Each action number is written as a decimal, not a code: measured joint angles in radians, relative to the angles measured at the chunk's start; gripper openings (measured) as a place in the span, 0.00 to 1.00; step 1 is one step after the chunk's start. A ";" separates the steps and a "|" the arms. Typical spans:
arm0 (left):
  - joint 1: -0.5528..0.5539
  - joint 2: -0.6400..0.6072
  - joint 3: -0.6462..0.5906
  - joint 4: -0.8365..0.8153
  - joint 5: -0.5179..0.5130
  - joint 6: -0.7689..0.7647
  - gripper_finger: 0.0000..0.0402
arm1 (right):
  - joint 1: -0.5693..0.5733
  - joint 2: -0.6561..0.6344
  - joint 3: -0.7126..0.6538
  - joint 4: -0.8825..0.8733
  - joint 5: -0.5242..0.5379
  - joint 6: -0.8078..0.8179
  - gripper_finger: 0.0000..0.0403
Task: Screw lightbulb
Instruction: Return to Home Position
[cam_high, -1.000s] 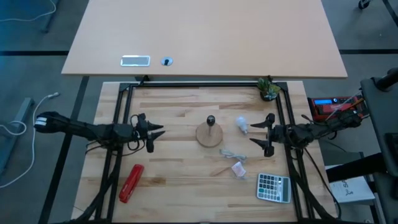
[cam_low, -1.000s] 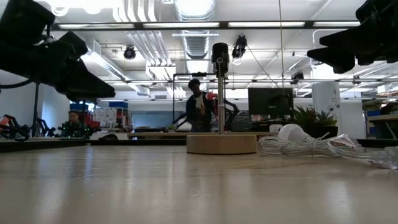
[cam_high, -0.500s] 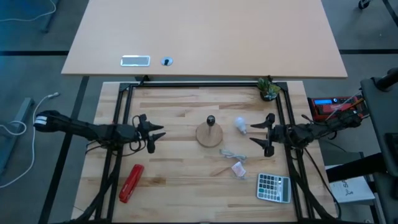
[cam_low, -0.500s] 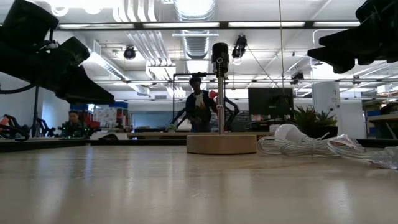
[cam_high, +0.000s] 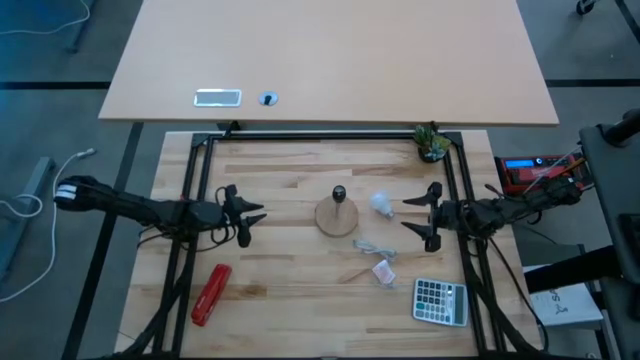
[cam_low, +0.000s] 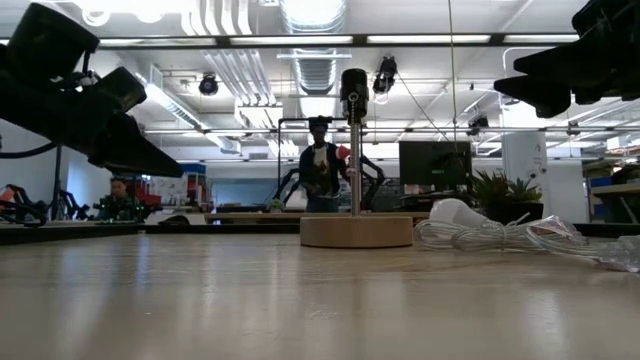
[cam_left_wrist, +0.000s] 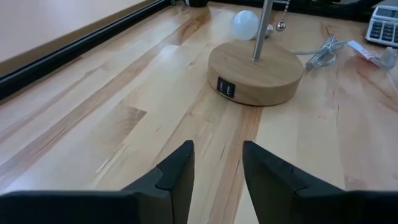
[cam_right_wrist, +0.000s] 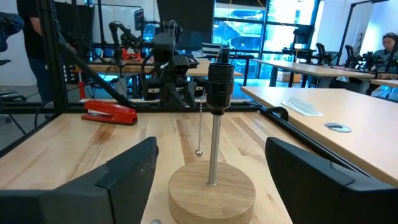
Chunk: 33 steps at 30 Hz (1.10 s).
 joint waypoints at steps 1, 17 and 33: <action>0.000 0.003 0.000 0.001 0.000 0.000 0.31 | 0.000 0.000 0.000 0.000 0.000 0.000 0.73; 0.000 0.051 0.000 0.000 0.000 0.000 0.25 | 0.000 0.000 0.000 0.000 0.000 0.000 0.76; 0.000 0.073 0.000 0.000 0.000 0.000 0.32 | 0.000 0.000 0.000 0.000 0.000 0.000 0.70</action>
